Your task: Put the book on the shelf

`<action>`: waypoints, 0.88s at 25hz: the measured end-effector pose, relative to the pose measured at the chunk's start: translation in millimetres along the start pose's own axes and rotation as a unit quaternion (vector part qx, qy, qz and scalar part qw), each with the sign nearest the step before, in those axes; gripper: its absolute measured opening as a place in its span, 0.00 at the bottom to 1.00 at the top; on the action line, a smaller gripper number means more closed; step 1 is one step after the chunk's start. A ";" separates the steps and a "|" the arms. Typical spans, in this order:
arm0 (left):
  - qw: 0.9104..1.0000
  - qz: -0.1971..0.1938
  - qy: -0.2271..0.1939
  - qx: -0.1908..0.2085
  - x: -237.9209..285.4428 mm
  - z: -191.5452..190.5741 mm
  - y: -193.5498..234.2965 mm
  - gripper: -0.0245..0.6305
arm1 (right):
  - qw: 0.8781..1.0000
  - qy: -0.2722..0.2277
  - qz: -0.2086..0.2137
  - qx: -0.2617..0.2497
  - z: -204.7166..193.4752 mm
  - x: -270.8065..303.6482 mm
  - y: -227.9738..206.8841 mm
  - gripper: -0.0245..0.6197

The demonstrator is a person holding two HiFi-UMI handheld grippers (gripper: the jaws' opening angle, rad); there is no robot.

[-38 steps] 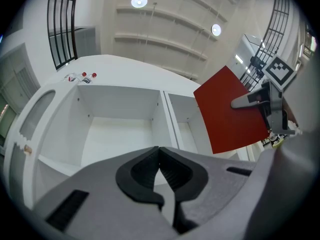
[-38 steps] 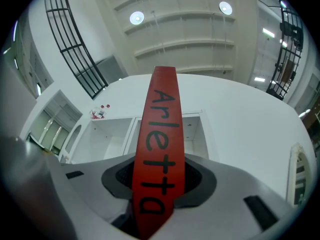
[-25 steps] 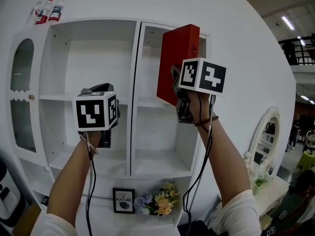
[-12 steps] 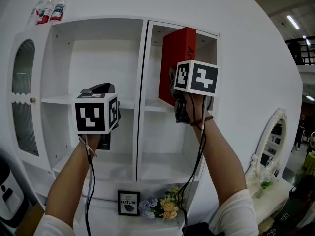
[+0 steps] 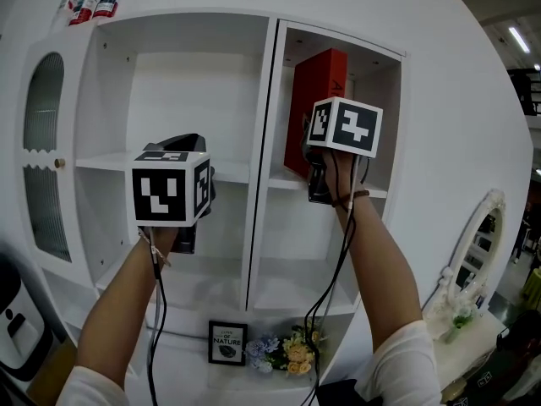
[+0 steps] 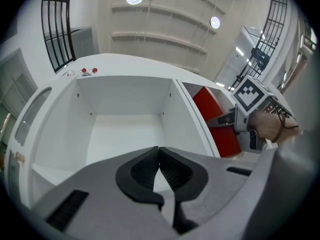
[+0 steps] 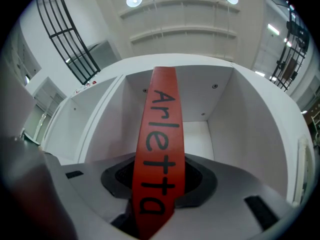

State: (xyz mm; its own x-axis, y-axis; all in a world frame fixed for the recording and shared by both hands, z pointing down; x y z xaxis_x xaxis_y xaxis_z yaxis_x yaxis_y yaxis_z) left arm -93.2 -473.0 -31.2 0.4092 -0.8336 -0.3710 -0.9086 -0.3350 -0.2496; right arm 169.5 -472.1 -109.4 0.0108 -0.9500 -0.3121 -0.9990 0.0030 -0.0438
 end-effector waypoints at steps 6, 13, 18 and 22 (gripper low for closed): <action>1.000 0.004 0.009 -0.003 2.3 -3.3 8.0 0.04 | 1.000 0.007 -0.003 -0.005 -2.6 17.4 5.9 0.32; 1.000 0.010 0.018 -0.006 3.2 -11.6 13.7 0.04 | 1.000 0.020 -0.001 0.000 -11.9 35.1 7.4 0.32; 1.000 0.012 0.026 -0.010 4.1 -18.1 17.8 0.04 | 1.000 0.028 0.006 0.003 -12.0 40.0 9.6 0.33; 0.999 0.012 0.028 -0.014 4.4 -21.8 17.8 0.04 | 1.000 0.026 0.011 0.011 -12.9 40.7 6.3 0.34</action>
State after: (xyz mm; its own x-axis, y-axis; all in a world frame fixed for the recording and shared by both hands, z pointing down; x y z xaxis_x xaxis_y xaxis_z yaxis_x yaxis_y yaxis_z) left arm -109.4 -492.2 -17.8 0.3824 -0.8647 -0.3255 -0.9205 -0.3262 -0.2149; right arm 163.0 -514.8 -110.1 -0.0146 -0.9646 -0.2635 -0.9978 0.0311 -0.0586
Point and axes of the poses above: the fingertips, and each gripper's own axes: x forward along the fingers, y to its left, z out of its top, the point moved 10 cm from there along -x, backward along the fingers, and after that the axes turned 7 degrees about x, right-handed, at the moved point
